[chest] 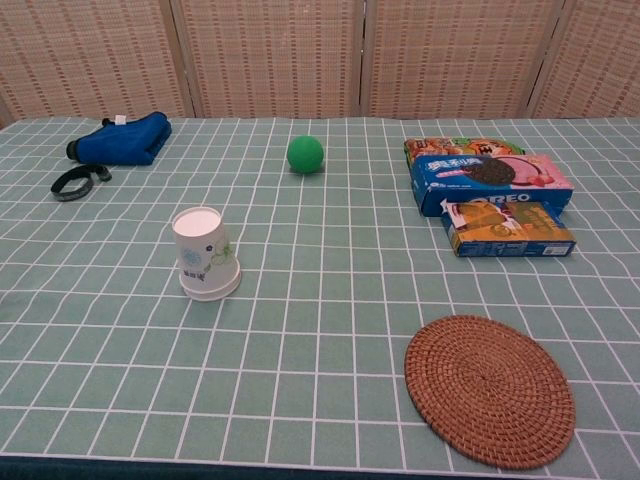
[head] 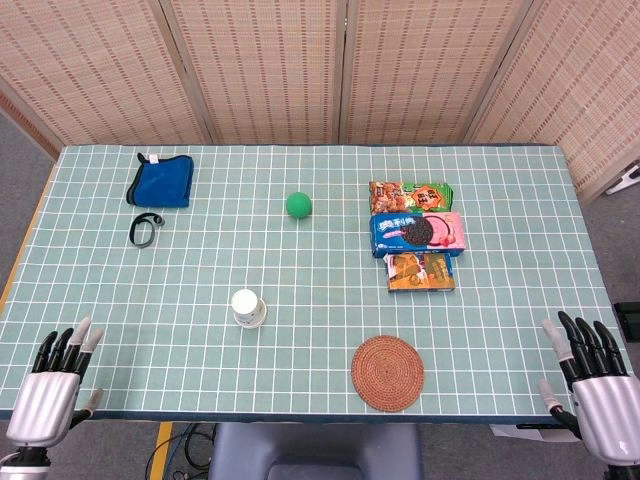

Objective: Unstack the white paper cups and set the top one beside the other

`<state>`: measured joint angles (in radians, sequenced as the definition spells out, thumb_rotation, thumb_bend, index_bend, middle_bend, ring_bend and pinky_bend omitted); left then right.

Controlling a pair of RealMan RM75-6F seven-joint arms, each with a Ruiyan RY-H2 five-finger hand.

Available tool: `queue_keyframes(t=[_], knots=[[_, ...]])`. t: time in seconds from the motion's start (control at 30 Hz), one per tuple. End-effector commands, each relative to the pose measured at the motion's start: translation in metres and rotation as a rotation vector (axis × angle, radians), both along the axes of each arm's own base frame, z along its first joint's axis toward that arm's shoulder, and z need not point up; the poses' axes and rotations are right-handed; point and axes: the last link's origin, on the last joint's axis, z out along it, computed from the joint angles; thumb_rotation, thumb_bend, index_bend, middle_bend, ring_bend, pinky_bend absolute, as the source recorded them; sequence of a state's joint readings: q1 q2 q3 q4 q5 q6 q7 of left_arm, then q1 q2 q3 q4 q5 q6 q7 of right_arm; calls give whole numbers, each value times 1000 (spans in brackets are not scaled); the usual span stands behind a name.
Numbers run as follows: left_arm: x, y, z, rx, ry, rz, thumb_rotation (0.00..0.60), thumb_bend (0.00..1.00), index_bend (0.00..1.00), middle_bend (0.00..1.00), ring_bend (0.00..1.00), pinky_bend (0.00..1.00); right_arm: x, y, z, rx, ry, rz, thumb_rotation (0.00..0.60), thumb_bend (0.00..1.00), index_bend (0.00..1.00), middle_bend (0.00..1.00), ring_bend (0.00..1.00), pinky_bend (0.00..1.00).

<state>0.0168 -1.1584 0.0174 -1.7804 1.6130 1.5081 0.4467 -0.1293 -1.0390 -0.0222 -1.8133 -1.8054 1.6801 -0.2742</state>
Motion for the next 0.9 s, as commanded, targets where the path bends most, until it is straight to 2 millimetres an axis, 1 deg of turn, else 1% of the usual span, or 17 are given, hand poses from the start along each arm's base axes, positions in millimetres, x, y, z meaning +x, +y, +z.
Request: queue_keyframes(t=[0.03, 0.2, 0.3, 0.43, 0.5, 0.73, 0.9], knots=[[10, 12, 4, -15, 15, -17, 600, 295, 108, 0, 0, 0, -1, -7, -2, 18, 9, -11, 600, 303, 7, 0, 0, 0], [33, 36, 1, -88, -54, -18, 600, 295, 118, 0, 0, 0, -2, -11, -1, 19, -8, -29, 600, 303, 7, 0, 0, 0], [50, 56, -2, -174, -115, -27, 600, 295, 142, 0, 0, 0, -5, -15, 1, 26, -25, -41, 600, 303, 7, 0, 0, 0], [70, 84, -7, -227, -83, -55, 600, 295, 147, 0, 0, 0, -8, -22, 4, 36, -40, -58, 600, 303, 8, 0, 0, 0], [77, 96, -12, -239, -66, -58, 600, 295, 147, 0, 0, 0, -9, -24, 4, 45, -43, -64, 600, 303, 8, 0, 0, 0], [108, 137, -39, -307, -7, -103, 600, 295, 149, 0, 0, 0, -13, -29, 6, 57, -59, -84, 600, 303, 7, 0, 0, 0], [123, 157, -49, -340, -12, -112, 600, 295, 160, 0, 0, 0, -14, -32, 10, 46, -67, -92, 600, 303, 8, 0, 0, 0]])
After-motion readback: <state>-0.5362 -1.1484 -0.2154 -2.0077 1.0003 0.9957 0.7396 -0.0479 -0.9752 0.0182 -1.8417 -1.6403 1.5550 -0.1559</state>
